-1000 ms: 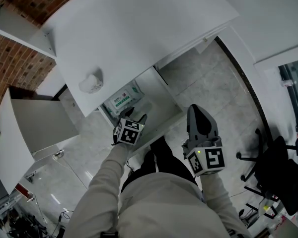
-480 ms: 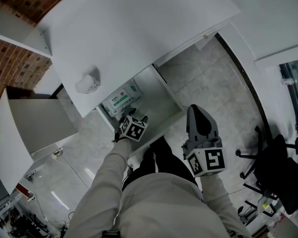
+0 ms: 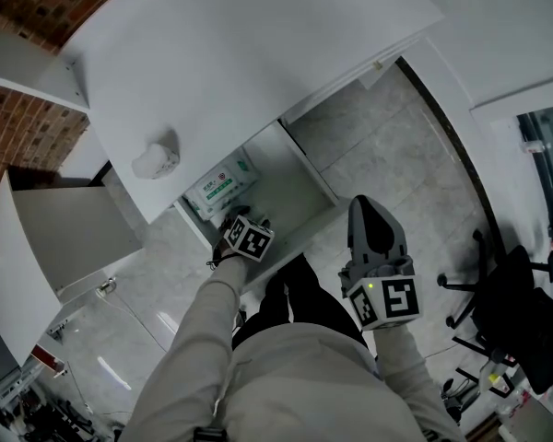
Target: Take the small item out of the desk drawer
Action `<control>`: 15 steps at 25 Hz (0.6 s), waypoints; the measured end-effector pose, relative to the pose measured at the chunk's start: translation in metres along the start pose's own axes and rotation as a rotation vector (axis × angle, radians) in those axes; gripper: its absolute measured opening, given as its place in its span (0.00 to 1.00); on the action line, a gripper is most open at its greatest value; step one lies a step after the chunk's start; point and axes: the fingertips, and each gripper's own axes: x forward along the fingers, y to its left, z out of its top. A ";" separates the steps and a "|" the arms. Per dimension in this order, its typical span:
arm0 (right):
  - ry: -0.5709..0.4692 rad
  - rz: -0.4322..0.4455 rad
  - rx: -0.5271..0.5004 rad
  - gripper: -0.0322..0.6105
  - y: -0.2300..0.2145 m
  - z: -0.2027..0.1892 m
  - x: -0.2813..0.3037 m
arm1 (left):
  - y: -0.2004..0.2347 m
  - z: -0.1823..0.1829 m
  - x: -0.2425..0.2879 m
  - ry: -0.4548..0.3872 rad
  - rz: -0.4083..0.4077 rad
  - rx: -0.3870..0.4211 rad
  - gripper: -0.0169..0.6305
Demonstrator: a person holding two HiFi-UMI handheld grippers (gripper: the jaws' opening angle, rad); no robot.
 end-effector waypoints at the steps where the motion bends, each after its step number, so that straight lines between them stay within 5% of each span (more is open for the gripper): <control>1: 0.002 -0.001 -0.001 0.09 0.000 0.000 0.000 | 0.000 -0.002 0.003 0.010 -0.002 -0.004 0.43; 15: 0.015 0.008 0.001 0.09 0.005 -0.005 0.003 | 0.016 -0.005 0.002 0.047 0.027 -0.026 0.33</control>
